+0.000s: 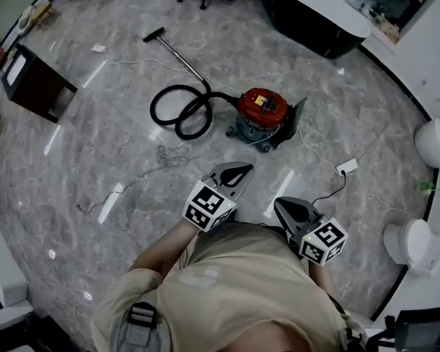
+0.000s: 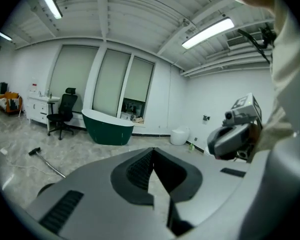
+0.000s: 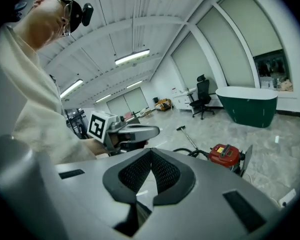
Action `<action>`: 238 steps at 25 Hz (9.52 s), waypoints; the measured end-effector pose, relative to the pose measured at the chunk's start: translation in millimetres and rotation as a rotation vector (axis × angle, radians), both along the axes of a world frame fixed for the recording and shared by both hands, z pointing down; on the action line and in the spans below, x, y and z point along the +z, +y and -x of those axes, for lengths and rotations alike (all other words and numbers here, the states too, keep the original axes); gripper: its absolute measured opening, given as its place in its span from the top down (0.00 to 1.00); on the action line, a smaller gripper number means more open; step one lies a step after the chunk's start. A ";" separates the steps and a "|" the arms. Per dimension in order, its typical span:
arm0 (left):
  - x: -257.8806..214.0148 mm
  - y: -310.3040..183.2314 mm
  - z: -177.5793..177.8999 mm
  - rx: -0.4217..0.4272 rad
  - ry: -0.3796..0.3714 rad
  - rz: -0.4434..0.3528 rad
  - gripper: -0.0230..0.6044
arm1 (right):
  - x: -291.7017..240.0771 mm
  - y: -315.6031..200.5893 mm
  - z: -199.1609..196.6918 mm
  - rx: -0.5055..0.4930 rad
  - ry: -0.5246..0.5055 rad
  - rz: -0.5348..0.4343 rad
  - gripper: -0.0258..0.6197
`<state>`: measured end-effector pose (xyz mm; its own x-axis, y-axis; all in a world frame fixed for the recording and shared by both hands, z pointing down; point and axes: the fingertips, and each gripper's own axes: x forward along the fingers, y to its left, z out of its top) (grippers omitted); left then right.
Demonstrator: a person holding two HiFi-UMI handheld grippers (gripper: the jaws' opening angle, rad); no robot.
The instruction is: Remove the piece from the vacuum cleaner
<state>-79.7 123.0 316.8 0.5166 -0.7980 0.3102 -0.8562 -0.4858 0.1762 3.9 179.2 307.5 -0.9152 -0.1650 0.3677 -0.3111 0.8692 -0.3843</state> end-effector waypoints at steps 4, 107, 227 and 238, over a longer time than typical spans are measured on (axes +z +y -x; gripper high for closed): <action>-0.5 -1.6 31.6 -0.001 -0.056 -0.033 0.96 | -4.8 -12.4 37.9 -0.028 -0.010 -0.022 0.96; 87.6 -400.4 -7.5 0.177 -0.209 0.297 0.96 | 128.0 -405.1 9.0 0.002 0.192 0.422 0.96; 399.0 -454.0 -49.6 0.084 -0.147 0.662 0.96 | 615.5 -557.5 -79.3 0.169 0.738 0.412 0.91; 401.3 -450.3 -55.2 0.093 -0.136 0.664 0.96 | 620.1 -561.4 -87.6 0.172 0.749 0.358 0.91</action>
